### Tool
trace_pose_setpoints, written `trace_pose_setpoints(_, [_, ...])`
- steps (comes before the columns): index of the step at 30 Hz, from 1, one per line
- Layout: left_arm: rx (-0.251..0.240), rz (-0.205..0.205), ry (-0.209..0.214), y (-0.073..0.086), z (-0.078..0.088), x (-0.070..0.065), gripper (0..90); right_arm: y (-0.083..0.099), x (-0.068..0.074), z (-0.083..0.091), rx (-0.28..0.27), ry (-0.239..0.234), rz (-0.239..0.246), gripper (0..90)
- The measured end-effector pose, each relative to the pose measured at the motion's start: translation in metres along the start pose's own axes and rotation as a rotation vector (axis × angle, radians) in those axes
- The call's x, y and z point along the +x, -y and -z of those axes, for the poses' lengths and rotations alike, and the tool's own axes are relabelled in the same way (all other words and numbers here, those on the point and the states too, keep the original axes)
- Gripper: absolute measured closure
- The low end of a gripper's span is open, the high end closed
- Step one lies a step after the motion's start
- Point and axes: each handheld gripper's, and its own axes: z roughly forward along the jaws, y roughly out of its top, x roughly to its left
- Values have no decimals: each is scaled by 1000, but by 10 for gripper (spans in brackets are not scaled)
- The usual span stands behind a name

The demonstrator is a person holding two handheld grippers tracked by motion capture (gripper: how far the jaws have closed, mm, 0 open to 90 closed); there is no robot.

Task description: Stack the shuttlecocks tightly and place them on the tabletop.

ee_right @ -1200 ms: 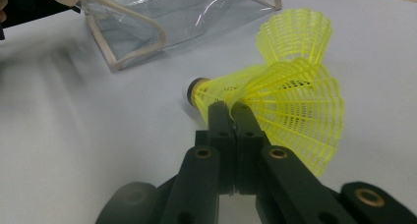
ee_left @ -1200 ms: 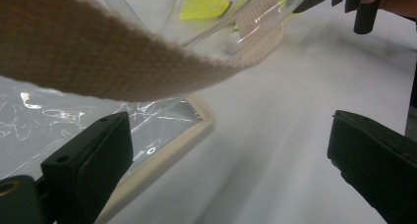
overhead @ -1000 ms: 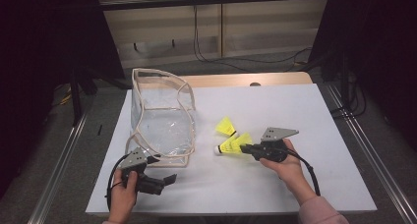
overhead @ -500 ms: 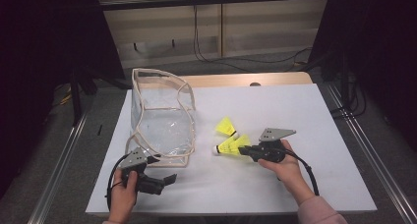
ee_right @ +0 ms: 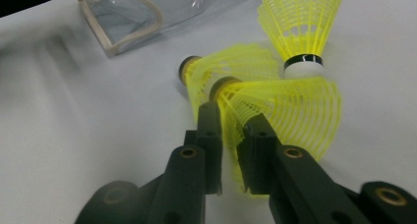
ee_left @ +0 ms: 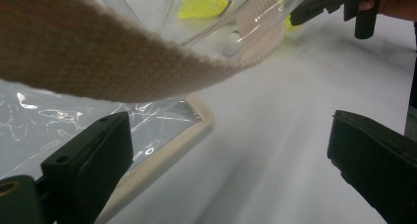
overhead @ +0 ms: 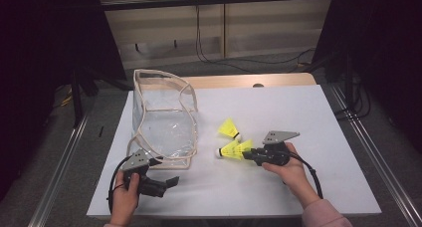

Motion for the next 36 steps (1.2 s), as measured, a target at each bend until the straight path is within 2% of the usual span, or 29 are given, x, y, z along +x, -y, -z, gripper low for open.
trace_pose_setpoints(9, [-4,3,-2,0,0,0,33,4,-3,7,4,8,-24,717])
trace_pose_setpoints(12, [-6,3,0,0,0,0,33,6,-4,9,8,2,-24,733])
trace_pose_setpoints(16, [-8,8,-3,0,1,0,33,6,-3,11,2,-17,-16,870])
trace_pose_setpoints(18, [-8,6,-2,0,1,0,33,6,-3,11,2,-36,-13,894])
trace_pose_setpoints(19, [2,20,9,0,0,-1,33,6,-3,11,3,-34,-14,899])
trace_pose_setpoints(20, [-7,6,-1,0,0,0,33,6,-3,11,4,-40,-14,900])
trace_pose_setpoints(22, [2,20,10,0,0,-1,33,5,-2,11,-7,-49,-18,900])
trace_pose_setpoints(26, [-5,10,1,0,0,0,33,3,-1,11,-29,-63,-20,900])
trace_pose_setpoints(27, [-9,7,-2,0,0,0,33,2,-1,11,-28,-61,-6,900])
trace_pose_setpoints(36, [-4,0,-1,-1,0,0,33,0,2,6,-21,-67,9,900])
